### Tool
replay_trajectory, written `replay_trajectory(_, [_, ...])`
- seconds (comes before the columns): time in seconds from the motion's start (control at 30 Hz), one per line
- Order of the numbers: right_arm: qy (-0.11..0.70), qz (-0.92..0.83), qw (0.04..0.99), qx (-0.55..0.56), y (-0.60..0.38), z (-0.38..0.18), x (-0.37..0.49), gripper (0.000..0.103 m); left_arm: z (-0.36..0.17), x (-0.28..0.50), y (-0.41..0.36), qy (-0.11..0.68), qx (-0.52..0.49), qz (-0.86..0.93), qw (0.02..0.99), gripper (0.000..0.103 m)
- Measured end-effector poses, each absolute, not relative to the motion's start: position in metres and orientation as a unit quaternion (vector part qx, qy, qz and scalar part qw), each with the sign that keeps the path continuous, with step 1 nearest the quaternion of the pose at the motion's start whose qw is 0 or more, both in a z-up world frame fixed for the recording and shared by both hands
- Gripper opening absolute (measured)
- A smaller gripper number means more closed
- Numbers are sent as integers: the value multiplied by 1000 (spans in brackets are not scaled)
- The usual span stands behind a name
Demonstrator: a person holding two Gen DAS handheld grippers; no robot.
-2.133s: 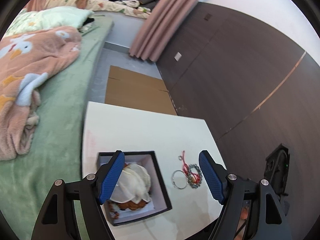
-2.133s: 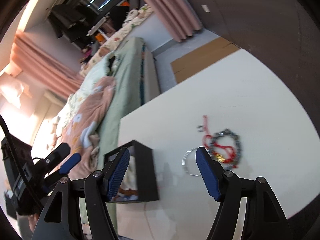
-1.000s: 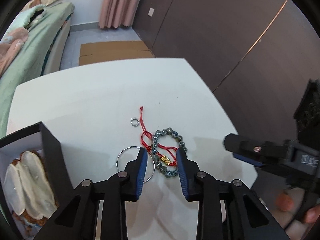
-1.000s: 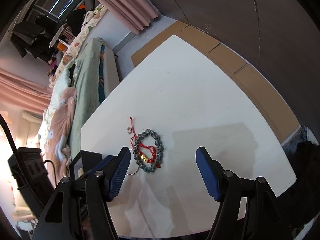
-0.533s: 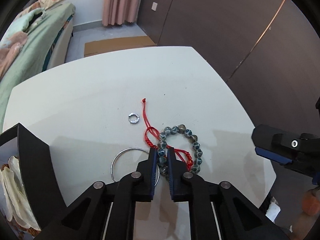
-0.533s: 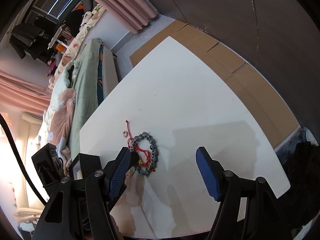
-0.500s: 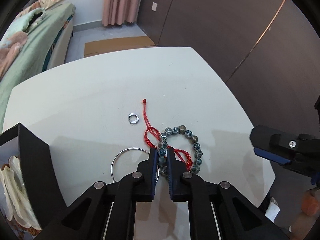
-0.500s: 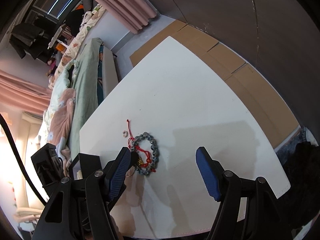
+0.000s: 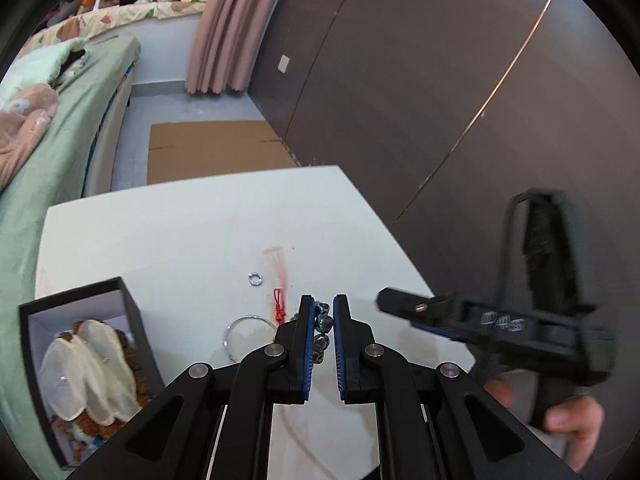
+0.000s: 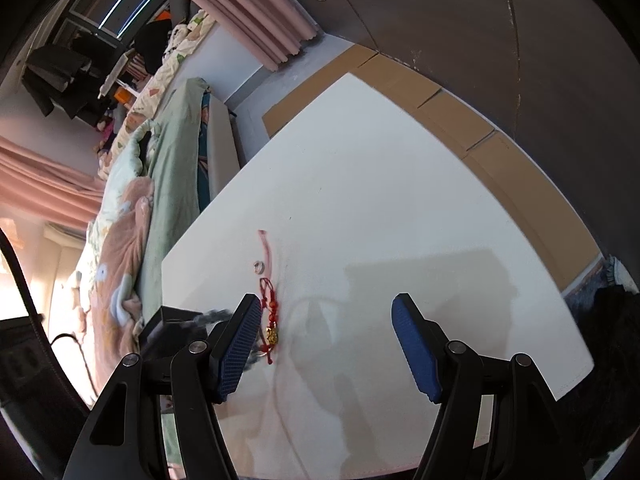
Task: Organize jewelry
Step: 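Grasp the grey bead bracelet with the left tool and lift it, then carry the grey bracelet into the box with the left tool while the right tool grasps the red-string bracelet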
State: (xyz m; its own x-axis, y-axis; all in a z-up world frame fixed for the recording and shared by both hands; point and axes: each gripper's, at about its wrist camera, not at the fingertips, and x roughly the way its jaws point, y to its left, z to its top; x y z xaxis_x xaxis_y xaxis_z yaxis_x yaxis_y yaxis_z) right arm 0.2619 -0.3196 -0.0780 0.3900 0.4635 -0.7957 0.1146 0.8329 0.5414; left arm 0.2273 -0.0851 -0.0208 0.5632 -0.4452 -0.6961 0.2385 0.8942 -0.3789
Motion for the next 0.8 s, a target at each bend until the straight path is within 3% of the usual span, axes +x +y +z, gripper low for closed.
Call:
replay_trajectory(0.53, [567, 119, 787, 210, -262, -91, 267, 68, 0, 213, -19, 397, -151, -152, 893, 9])
replay_trajectory(0.8, [584, 105, 785, 177, -237, -104, 275, 51, -2, 212, 5, 396, -166, -138, 892, 9])
